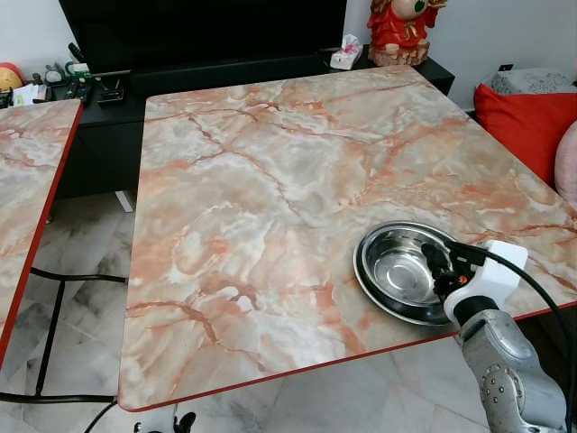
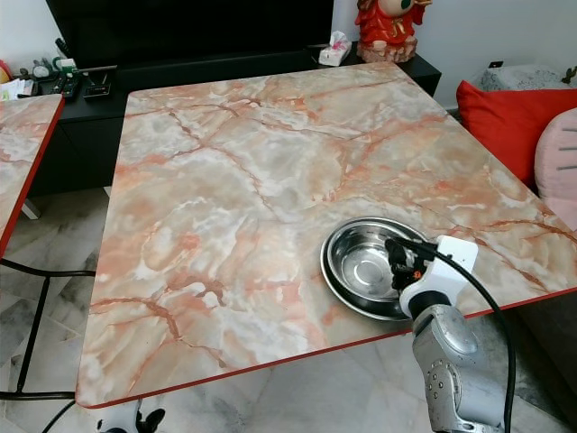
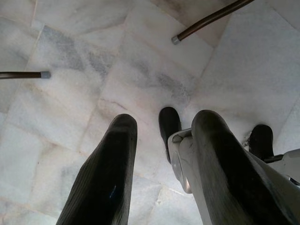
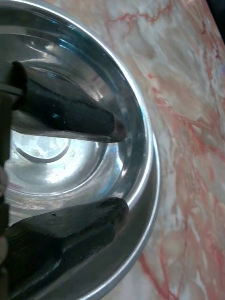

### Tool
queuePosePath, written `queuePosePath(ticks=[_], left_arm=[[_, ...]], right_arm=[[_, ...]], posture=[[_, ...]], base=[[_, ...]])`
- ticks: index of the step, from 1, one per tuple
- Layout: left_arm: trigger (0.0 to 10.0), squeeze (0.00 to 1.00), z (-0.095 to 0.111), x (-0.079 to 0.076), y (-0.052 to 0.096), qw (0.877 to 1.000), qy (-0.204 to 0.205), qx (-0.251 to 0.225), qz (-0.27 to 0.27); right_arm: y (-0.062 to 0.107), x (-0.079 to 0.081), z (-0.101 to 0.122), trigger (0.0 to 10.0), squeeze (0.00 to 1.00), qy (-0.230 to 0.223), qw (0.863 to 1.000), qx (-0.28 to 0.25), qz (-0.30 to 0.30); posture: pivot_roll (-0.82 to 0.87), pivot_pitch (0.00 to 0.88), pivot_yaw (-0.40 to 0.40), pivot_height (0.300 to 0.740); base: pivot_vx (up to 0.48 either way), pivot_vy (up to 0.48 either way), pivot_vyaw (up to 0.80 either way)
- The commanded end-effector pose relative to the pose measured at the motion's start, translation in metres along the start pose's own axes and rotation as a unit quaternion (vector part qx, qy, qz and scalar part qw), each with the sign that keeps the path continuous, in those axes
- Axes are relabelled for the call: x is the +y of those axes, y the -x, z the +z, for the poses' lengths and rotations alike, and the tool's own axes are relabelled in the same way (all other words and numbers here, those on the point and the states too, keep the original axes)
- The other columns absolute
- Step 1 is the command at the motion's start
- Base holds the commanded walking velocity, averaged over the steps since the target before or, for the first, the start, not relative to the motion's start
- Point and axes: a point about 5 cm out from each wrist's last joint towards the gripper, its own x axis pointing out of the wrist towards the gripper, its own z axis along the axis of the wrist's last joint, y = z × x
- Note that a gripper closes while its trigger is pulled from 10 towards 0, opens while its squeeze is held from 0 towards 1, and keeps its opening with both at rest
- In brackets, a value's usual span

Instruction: Setting the table

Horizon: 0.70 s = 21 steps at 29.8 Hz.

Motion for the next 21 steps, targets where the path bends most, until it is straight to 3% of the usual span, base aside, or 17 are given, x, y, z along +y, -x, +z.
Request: queuePosePath(ticks=[1,21], left_arm=[[10.0,0.0,-0.0081,0.0002,0.0017,1.0,0.001,0.017,0.001],[10.0,0.0,-0.0068,-0.0015,0.001,1.0,0.001,0.017,-0.003]], right_arm=[[0.0002,0.0019,0.0016,10.0,0.0,0.002,1.0,0.002,0.003],[0.0006,0.0015,-0.0035,10.0,0.0,0.007,1.0,0.021,0.006]], posture=[[-0.04,0.091,0.009,0.74],[-0.04,0.091,0.009,0.74]], base=[[0.0,0.0,0.0],[0.0,0.0,0.0]])
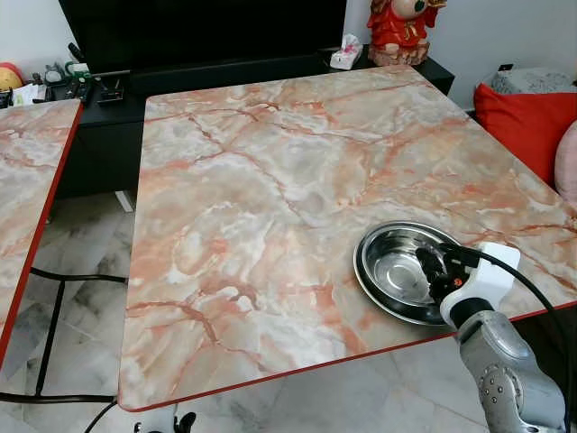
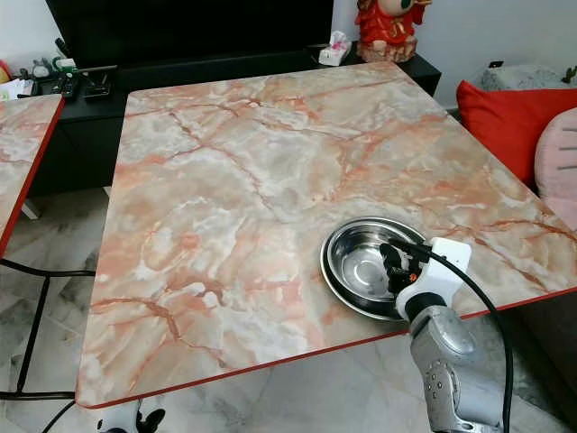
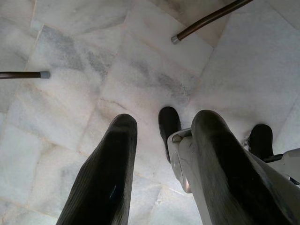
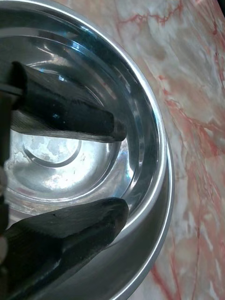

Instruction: Setting the table

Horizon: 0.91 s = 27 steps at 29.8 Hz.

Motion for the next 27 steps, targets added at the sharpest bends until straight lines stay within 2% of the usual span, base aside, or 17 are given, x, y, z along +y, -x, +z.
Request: queuePosePath(ticks=[1,27], left_arm=[[10.0,0.0,-0.0067,-0.0012,0.0011,1.0,0.001,0.016,-0.002],[10.0,0.0,-0.0075,-0.0007,0.0014,1.0,0.001,0.017,-0.001]], right_arm=[[0.0008,-0.0001,-0.0002,10.0,0.0,0.006,1.0,0.006,0.0],[0.0004,-0.0072,0.0007,10.0,0.0,0.012,1.0,0.008,-0.022]], posture=[[-0.04,0.091,0.009,0.74],[-0.04,0.09,0.008,0.74]], base=[[0.0,0.0,0.0],[0.0,0.0,0.0]])
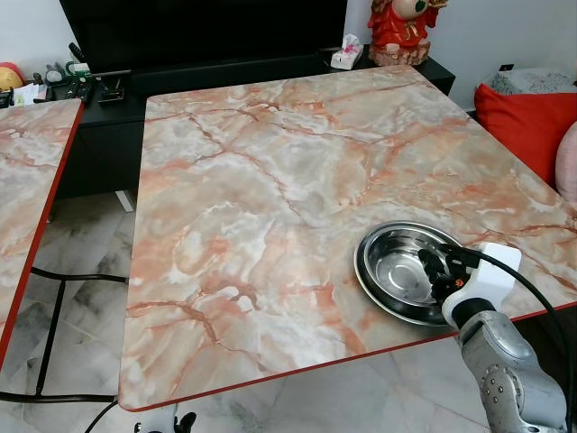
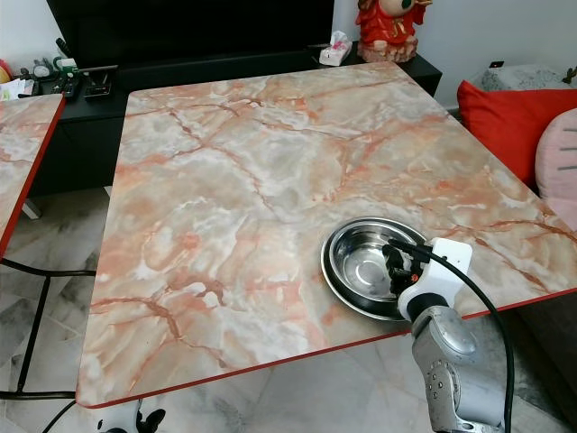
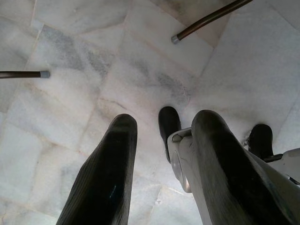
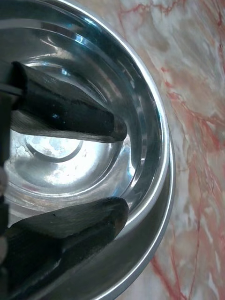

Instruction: Setting the table

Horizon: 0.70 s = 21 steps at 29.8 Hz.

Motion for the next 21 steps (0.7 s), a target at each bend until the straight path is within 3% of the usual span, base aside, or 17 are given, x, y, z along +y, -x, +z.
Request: queuePosePath(ticks=[1,21], left_arm=[[10.0,0.0,-0.0074,-0.0006,0.0013,1.0,0.001,0.017,0.0],[10.0,0.0,-0.007,-0.0011,0.0012,1.0,0.0,0.016,-0.001]], right_arm=[[0.0001,-0.004,0.0004,10.0,0.0,0.001,1.0,0.005,-0.009],[-0.0005,-0.0048,0.0018,10.0,0.0,-0.001,1.0,-0.002,-0.012]], posture=[[-0.04,0.091,0.008,0.74],[-0.04,0.09,0.008,0.74]], base=[[0.0,0.0,0.0],[0.0,0.0,0.0]])
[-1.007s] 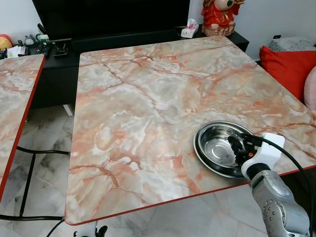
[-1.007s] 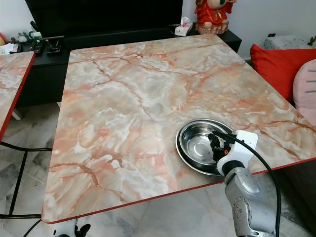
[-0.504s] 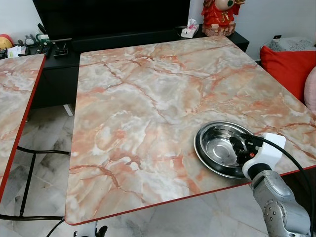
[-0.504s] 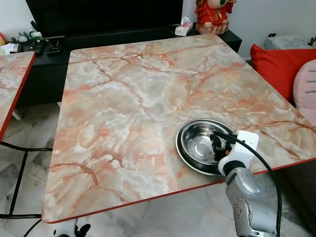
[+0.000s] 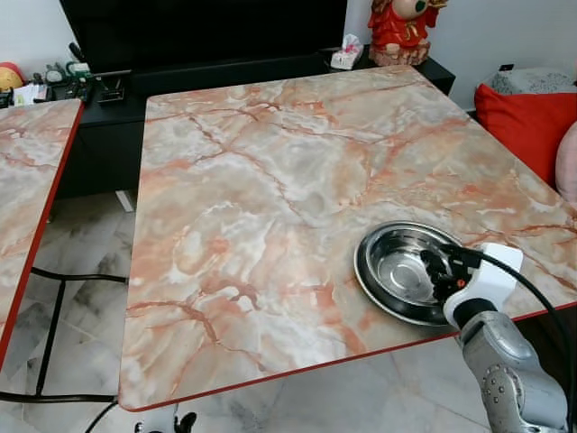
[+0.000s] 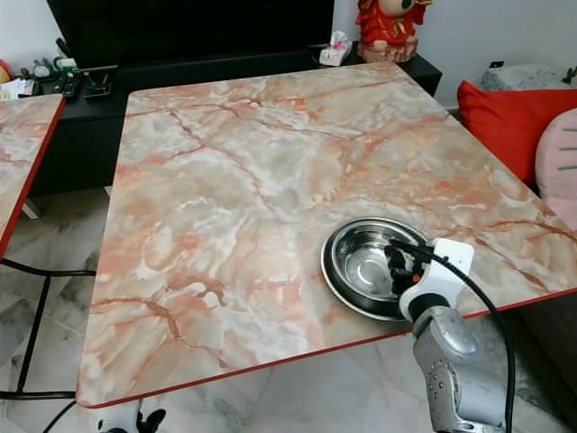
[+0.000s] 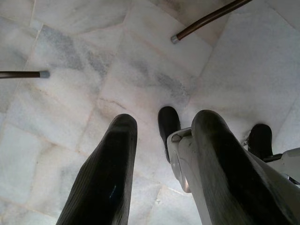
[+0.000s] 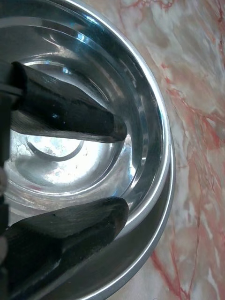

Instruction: Setting the table

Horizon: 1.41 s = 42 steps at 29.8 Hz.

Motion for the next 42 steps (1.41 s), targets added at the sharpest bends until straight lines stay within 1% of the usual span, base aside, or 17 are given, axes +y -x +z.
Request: queuePosePath(ticks=[1,9,14,18,19,20,21,22,24,25,27,28,29,30,33,40,42], left_arm=[[10.0,0.0,-0.007,-0.001,0.001,1.0,0.0,0.016,-0.001],[10.0,0.0,-0.007,-0.001,0.001,1.0,0.0,0.016,-0.001],[10.0,0.0,-0.006,-0.001,0.001,1.0,-0.001,0.015,-0.001],[10.0,0.0,-0.006,-0.001,0.001,1.0,-0.001,0.015,-0.002],[10.0,0.0,-0.006,-0.001,0.001,1.0,-0.001,0.014,-0.002],[10.0,0.0,-0.006,-0.001,0.001,1.0,-0.001,0.014,-0.002],[10.0,0.0,-0.006,0.0,0.001,1.0,-0.001,0.014,-0.001],[10.0,0.0,-0.006,0.0,0.001,1.0,-0.002,0.014,-0.001],[10.0,0.0,-0.006,0.0,0.001,1.0,-0.003,0.014,-0.001],[10.0,0.0,-0.006,0.0,0.001,1.0,-0.003,0.014,0.0],[10.0,0.0,-0.006,0.0,0.001,1.0,-0.003,0.014,0.0],[10.0,0.0,-0.006,0.0,0.001,1.0,-0.002,0.013,0.001],[10.0,0.0,-0.006,0.0,0.001,1.0,-0.002,0.013,0.001],[10.0,0.0,-0.006,0.0,0.001,1.0,-0.001,0.012,0.003],[10.0,0.0,-0.006,0.001,0.002,1.0,-0.001,0.012,0.006],[10.0,0.0,-0.008,0.003,0.002,1.0,-0.002,0.014,0.01],[10.0,0.0,-0.008,0.003,0.002,1.0,-0.003,0.014,0.01]], right_arm=[[-0.001,-0.003,0.002,10.0,0.0,-0.002,1.0,-0.002,-0.007],[-0.001,-0.002,0.004,10.0,0.0,-0.007,1.0,-0.016,-0.004],[-0.001,0.005,0.011,10.0,0.0,-0.011,0.998,-0.054,0.009],[-0.001,0.015,0.008,10.0,0.0,-0.019,0.997,-0.065,0.032],[0.0,0.019,0.011,10.0,0.0,-0.022,0.996,-0.083,0.038],[0.0,0.019,0.011,10.0,0.0,-0.022,0.996,-0.083,0.038],[0.001,0.022,0.015,10.0,0.0,-0.026,0.993,-0.105,0.04],[0.002,0.026,0.021,10.0,0.0,-0.004,0.99,-0.139,0.031],[0.002,0.028,0.023,10.0,0.0,0.021,0.987,-0.156,0.025],[0.002,0.033,0.019,10.0,0.0,0.054,0.985,-0.161,0.031],[0.003,0.037,0.016,10.0,0.0,0.047,0.983,-0.174,0.026],[0.004,0.039,0.016,10.0,0.0,0.028,0.982,-0.187,0.016],[0.004,0.039,0.016,10.0,0.0,0.028,0.982,-0.187,0.016],[0.005,0.042,0.018,10.0,0.0,0.025,0.979,-0.203,0.01],[0.009,0.051,0.022,10.0,0.0,0.061,0.97,-0.235,0.018],[0.009,0.049,0.019,10.0,0.0,0.072,0.966,-0.247,0.002],[0.01,0.049,0.02,10.0,0.0,0.071,0.964,-0.255,0.002]], posture=[[-0.04,0.09,0.008,0.74],[-0.04,0.09,0.009,0.74],[-0.04,0.09,0.009,0.74],[-0.04,0.089,0.008,0.74],[-0.04,0.09,0.009,0.74],[-0.04,0.09,0.009,0.74],[-0.04,0.091,0.01,0.74],[-0.04,0.091,0.011,0.74],[-0.05,0.09,0.011,0.74],[-0.04,0.089,0.009,0.74],[-0.03,0.09,0.007,0.74],[-0.03,0.089,0.006,0.74],[-0.03,0.089,0.006,0.74],[-0.04,0.089,0.006,0.74],[-0.04,0.088,0.008,0.74],[-0.04,0.081,0.006,0.74],[-0.04,0.076,0.007,0.74]], base=[[0.0,0.0,0.0],[0.0,0.0,0.0],[0.0,0.0,0.0],[0.0,0.0,0.0],[0.0,0.0,0.0],[0.0,0.0,0.0],[0.0,0.0,0.0],[0.0,0.0,0.0],[0.0,0.0,0.0],[0.0,0.0,0.0],[0.0,0.0,0.0],[0.0,0.0,0.0],[0.0,0.0,0.0],[0.0,0.0,0.0],[0.0,0.0,0.0],[0.0,0.0,0.0],[0.0,0.0,0.67]])
